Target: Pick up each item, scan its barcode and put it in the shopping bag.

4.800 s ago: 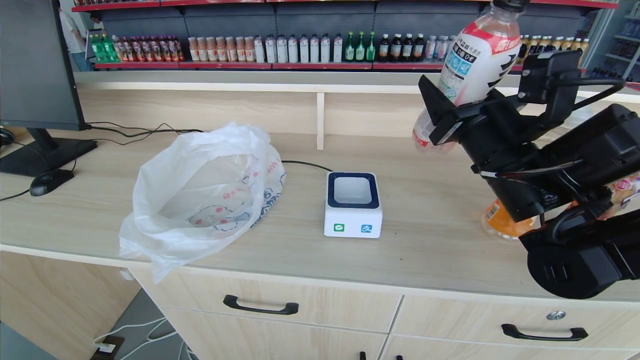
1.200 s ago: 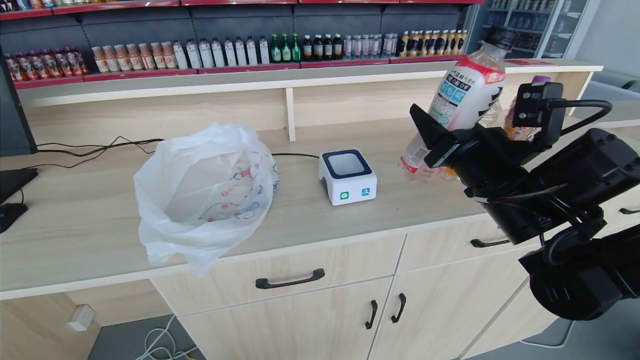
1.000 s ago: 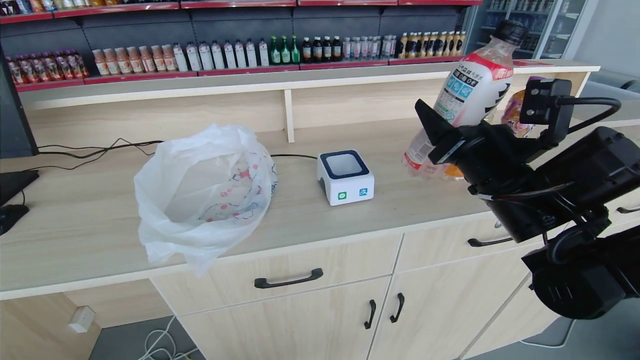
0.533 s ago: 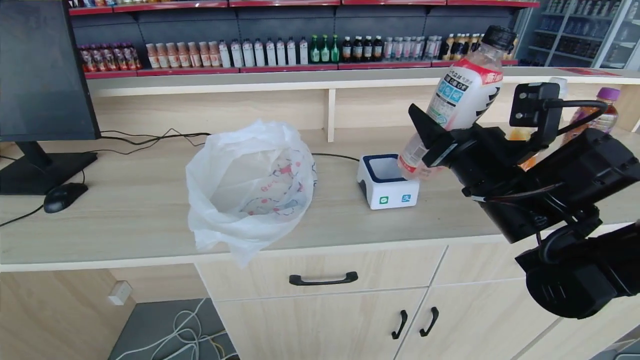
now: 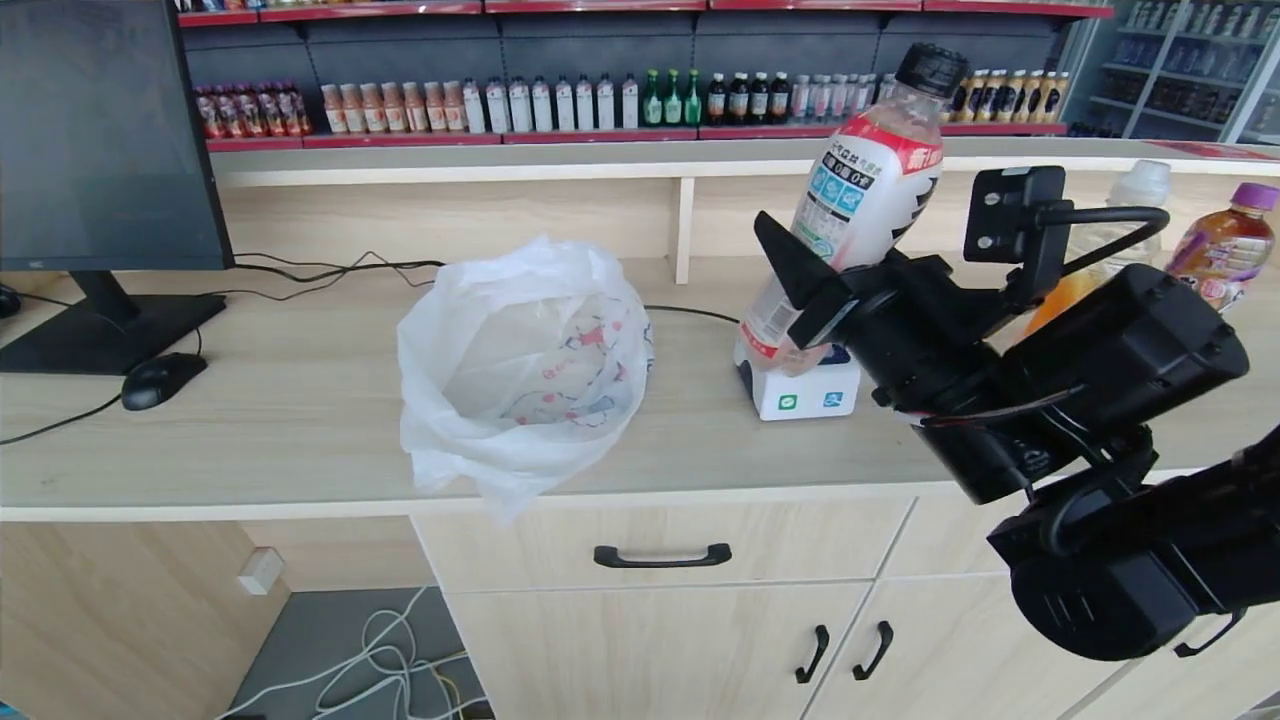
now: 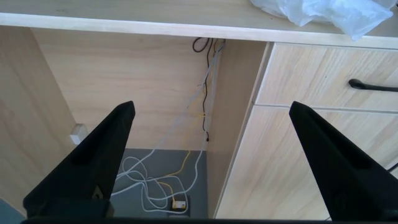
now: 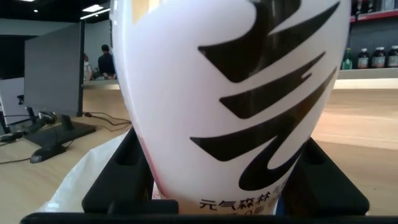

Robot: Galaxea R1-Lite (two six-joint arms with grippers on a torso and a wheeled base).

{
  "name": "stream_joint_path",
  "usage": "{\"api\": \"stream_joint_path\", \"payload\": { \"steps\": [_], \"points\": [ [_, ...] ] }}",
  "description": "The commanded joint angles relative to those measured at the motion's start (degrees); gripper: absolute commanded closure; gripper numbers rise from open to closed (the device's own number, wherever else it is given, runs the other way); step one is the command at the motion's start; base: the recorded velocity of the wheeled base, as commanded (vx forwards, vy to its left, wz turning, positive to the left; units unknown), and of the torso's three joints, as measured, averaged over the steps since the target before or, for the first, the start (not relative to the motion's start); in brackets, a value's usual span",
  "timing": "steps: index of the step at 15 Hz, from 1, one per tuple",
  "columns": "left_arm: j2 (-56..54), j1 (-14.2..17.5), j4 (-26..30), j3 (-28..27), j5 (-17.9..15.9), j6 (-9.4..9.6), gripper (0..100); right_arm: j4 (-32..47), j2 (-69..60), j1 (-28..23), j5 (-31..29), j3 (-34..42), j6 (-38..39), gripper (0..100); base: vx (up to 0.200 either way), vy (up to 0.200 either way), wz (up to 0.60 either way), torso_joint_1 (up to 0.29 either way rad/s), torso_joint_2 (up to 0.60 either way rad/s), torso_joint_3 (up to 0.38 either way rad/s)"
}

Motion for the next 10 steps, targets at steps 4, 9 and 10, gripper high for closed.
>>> {"api": "stream_joint_path", "payload": {
  "steps": [4, 9, 10],
  "points": [
    [0.06, 0.11, -0.08, 0.00, 0.00, -0.01, 0, 0.21, 1.68, 0.55, -0.19, -0.58, 0.00, 100, 0.000, 0.050, 0.00, 0.001, 0.00, 0.001],
    [0.06, 0.11, -0.08, 0.00, 0.00, -0.10, 0, 0.21, 2.03, 0.46, -0.19, -0.84, 0.09, 100, 0.000, 0.200, 0.00, 0.007, 0.00, 0.004],
    [0.06, 0.11, -0.08, 0.00, 0.00, -0.10, 0, 0.21, 2.03, 0.46, -0.19, -1.02, 0.09, 100, 0.000, 0.200, 0.00, -0.002, 0.00, -0.007]
  ]
}}
